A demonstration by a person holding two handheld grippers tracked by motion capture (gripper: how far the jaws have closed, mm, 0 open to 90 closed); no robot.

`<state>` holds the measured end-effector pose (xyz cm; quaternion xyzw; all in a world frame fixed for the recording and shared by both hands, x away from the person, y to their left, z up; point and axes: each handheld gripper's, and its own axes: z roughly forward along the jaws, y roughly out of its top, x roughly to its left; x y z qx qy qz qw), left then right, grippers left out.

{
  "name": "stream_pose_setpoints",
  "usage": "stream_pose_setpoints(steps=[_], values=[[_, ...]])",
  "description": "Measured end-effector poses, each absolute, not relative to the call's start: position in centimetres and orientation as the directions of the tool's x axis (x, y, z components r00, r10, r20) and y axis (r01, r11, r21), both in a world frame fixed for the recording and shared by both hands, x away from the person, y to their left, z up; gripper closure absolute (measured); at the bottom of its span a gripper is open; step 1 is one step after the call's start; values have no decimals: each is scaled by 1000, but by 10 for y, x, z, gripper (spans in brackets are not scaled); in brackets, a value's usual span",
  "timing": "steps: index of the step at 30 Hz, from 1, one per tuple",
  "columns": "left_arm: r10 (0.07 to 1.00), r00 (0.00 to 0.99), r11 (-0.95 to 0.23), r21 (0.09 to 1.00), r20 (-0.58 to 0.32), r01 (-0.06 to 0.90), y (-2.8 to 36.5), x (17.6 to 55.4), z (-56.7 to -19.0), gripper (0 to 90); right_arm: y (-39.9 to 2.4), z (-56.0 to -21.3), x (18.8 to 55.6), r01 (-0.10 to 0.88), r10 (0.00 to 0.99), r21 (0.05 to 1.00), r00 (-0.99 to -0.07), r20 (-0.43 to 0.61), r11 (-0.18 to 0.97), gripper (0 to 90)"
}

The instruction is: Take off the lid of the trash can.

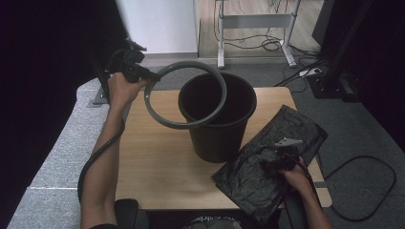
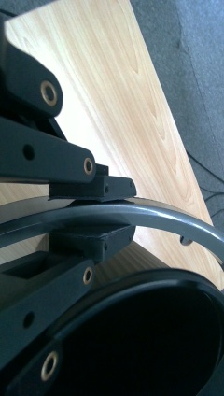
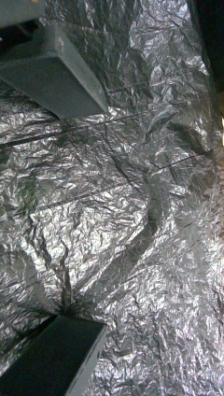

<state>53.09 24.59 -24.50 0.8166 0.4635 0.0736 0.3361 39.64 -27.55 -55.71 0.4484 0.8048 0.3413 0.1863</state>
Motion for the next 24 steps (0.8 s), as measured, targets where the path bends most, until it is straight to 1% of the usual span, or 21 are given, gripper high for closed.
stream_pose_setpoints(steps=[24], values=[[862,479,-286,620,-167,731,315,501,-269,776,-275,-557,396,596,850,716,-526,6,364,0]])
